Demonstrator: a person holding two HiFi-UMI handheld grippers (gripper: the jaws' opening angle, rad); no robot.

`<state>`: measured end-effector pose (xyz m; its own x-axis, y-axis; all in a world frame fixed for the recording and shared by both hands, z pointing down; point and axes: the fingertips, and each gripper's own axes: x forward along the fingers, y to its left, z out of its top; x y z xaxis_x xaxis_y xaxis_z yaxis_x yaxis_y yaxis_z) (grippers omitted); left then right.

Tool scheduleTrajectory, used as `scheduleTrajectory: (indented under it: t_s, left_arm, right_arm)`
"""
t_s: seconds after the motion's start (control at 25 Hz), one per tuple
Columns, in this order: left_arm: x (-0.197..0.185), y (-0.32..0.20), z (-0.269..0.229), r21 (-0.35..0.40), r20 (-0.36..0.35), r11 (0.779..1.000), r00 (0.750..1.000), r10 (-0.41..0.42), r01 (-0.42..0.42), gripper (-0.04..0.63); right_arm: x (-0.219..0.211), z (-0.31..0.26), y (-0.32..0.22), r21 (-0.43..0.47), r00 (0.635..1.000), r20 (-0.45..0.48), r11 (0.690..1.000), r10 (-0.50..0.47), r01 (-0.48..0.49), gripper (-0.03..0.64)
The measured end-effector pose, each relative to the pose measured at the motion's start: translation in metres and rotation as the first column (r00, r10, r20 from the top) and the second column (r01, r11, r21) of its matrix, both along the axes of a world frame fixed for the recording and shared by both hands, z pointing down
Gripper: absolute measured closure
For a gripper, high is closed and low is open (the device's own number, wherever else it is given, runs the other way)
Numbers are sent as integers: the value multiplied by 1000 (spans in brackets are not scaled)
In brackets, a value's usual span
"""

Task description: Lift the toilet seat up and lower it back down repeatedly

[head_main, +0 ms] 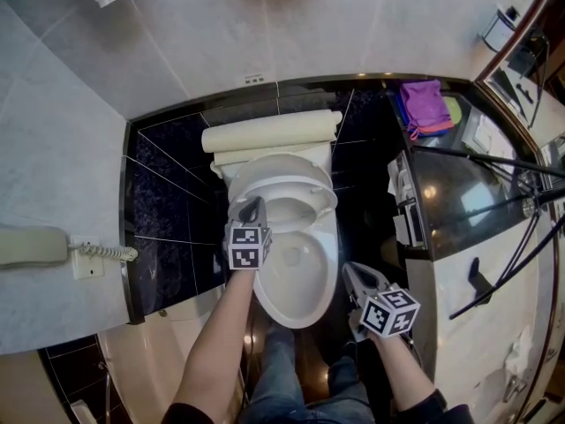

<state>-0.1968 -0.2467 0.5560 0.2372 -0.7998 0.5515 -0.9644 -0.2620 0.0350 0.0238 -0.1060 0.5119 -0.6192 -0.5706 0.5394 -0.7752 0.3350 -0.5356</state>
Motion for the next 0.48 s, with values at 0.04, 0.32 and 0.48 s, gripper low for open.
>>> scheduleTrajectory:
  t_s: [0.04, 0.32, 0.48]
  left_arm:
    - [-2, -4, -1, -1, 1, 1000, 1000, 0, 0, 595]
    - [-8, -13, -10, 18, 12, 1000, 1000, 0, -1, 595]
    - [-4, 6, -19, 14, 13, 1000, 1000, -1, 1, 595]
  right_arm:
    - [0, 0, -1, 0, 1000, -1, 1000, 1, -1, 600]
    - [-1, 5, -4, 0, 1000, -5, 1000, -4, 4, 601]
    - [-6, -2, -3, 19, 999, -26, 999, -32, 32, 600]
